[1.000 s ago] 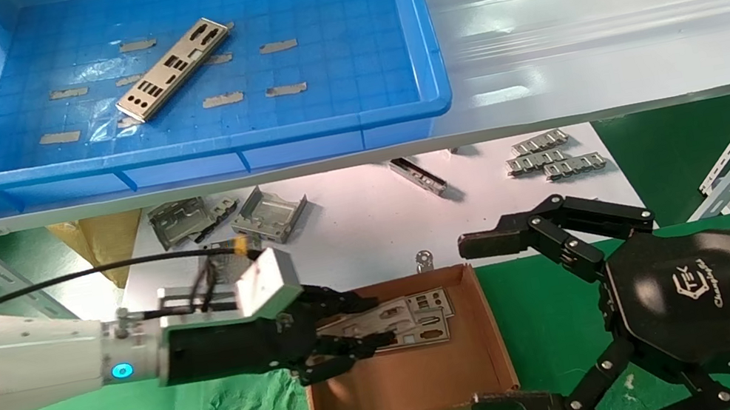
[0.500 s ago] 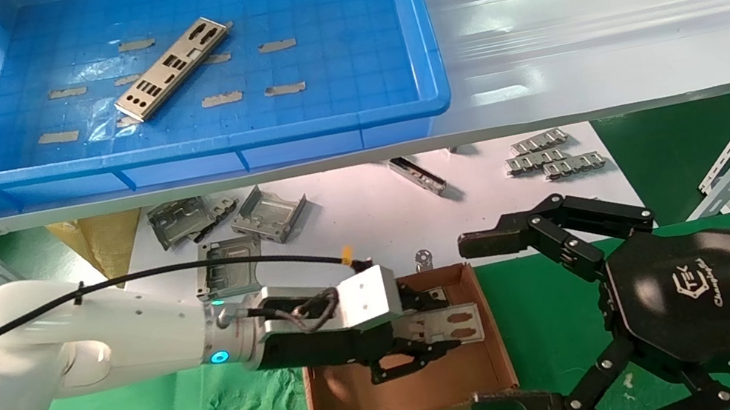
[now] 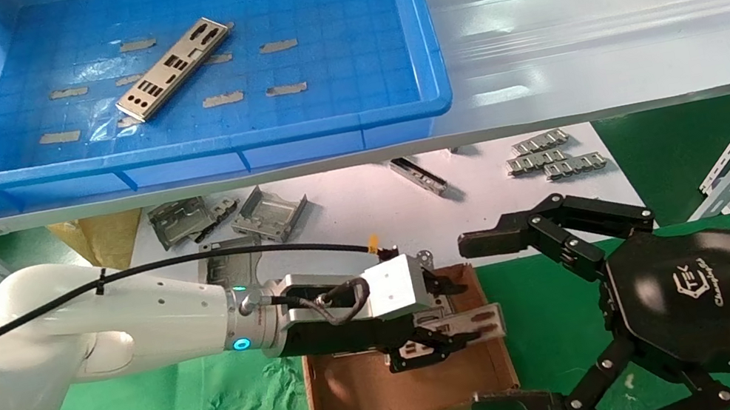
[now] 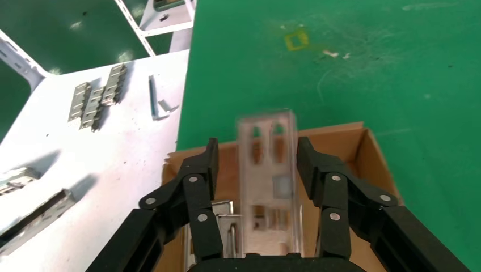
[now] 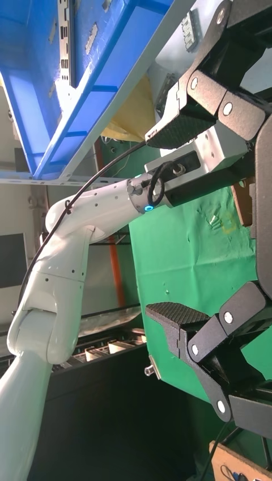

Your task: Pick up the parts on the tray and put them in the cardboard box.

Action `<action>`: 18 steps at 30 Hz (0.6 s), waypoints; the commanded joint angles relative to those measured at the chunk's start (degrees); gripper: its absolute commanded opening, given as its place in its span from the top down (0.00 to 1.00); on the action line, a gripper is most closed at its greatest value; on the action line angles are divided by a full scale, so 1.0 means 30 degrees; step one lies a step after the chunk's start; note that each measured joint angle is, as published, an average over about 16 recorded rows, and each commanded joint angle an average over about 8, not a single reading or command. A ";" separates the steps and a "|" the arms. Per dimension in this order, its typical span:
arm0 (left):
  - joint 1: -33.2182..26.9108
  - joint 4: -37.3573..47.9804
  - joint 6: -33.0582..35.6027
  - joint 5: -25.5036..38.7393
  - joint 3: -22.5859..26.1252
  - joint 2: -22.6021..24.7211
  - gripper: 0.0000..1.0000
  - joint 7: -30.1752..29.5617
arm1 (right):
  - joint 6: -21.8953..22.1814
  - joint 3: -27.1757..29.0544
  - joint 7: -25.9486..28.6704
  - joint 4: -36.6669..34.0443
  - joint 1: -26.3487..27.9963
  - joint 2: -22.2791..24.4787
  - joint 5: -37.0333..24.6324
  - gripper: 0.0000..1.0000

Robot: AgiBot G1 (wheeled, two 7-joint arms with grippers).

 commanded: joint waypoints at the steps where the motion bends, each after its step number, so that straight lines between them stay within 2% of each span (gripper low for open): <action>1: -0.0008 0.0208 -0.0152 -0.0141 0.0192 -0.0023 0.00 -0.0078 | 0.0000 0.0000 0.0000 0.0000 0.0000 0.0000 0.0000 0.00; 9: -0.0259 0.1329 0.0704 -0.1249 0.0158 -0.0190 0.00 0.0137 | 0.0001 -0.0002 -0.0001 0.0000 0.0001 0.0001 0.0001 0.00; 18: -0.0549 0.3013 0.4244 -0.3176 -0.0610 -0.0800 0.00 0.0102 | 0.0001 -0.0004 -0.0002 0.0000 0.0001 0.0001 0.0003 0.00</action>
